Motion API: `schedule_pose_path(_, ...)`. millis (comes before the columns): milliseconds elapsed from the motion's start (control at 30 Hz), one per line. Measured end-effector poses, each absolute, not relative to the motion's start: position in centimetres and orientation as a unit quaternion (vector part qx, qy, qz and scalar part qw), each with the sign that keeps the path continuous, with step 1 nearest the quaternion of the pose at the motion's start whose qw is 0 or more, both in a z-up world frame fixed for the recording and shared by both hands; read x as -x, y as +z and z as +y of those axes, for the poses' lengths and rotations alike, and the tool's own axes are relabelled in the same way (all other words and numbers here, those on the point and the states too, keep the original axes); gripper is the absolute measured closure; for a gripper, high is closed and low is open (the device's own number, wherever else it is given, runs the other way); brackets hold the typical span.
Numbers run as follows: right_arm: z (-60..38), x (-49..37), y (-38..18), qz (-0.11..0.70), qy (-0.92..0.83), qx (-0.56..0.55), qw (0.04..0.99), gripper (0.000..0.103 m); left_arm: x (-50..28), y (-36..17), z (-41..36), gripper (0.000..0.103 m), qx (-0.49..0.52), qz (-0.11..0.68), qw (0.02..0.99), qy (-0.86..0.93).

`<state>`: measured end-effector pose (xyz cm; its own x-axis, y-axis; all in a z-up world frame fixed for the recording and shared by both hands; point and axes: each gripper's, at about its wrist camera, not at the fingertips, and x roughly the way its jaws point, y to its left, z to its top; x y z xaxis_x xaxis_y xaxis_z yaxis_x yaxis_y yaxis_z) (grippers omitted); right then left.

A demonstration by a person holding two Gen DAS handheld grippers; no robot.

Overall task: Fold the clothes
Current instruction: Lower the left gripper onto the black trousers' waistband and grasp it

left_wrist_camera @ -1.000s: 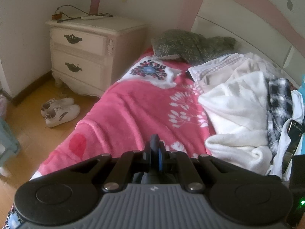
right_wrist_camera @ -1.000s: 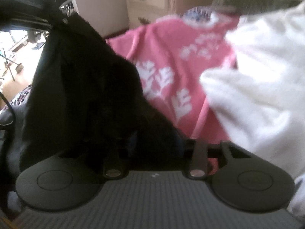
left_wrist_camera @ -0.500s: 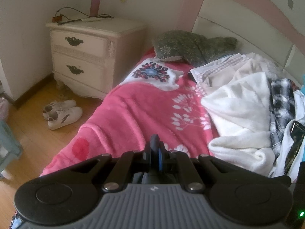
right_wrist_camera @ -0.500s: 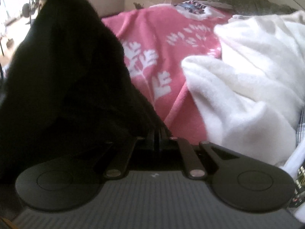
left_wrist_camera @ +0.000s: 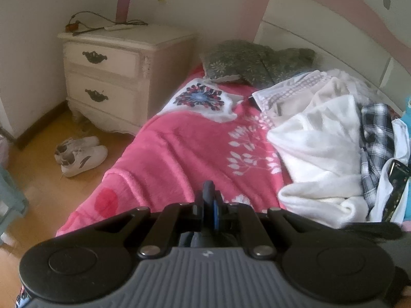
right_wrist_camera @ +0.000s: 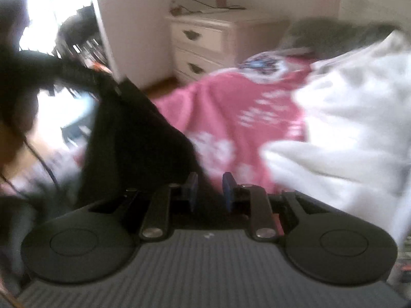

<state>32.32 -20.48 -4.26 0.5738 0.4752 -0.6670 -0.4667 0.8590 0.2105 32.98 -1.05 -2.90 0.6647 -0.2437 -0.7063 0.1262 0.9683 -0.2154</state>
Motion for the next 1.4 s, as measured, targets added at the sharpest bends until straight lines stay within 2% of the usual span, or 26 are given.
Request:
schedule_pose_path(233, -19.1, -35.5, -11.6, 0.477, 0.310, -0.151, 0.809, 0.096, -32.8, -2.9, -1.5, 0.096, 0.074, 0.397, 0.908, -0.109)
schedule_pose_path(433, -20.9, -35.5, -9.9, 0.444, 0.300, -0.194, 0.822, 0.096, -32.8, -2.8, -1.9, 0.096, 0.075, 0.395, 0.908, -0.118)
schedule_pose_path(600, -20.5, -35.6, -12.2, 0.468, 0.275, -0.231, 0.807, 0.097, -32.7, -2.8, -2.9, 0.096, 0.075, 0.404, 0.902, -0.132)
schedule_pose_path(800, -24.8, -30.3, -10.0, 0.444, 0.208, -0.273, 0.828, 0.093, -32.7, -4.2, -5.9, 0.096, 0.074, 0.423, 0.885, -0.179)
schedule_pose_path(1033, -31.7, -23.9, -10.2, 0.427, 0.083, -0.324, 0.840, 0.093, -32.2, -8.0, -11.3, 0.096, 0.062, 0.469, 0.851, -0.228)
schedule_pose_path(1400, -31.7, -24.9, -11.5, 0.430, 0.056, -0.295, 0.852, 0.092, -31.5, -9.4, -14.3, 0.094, 0.066, 0.490, 0.830, -0.258)
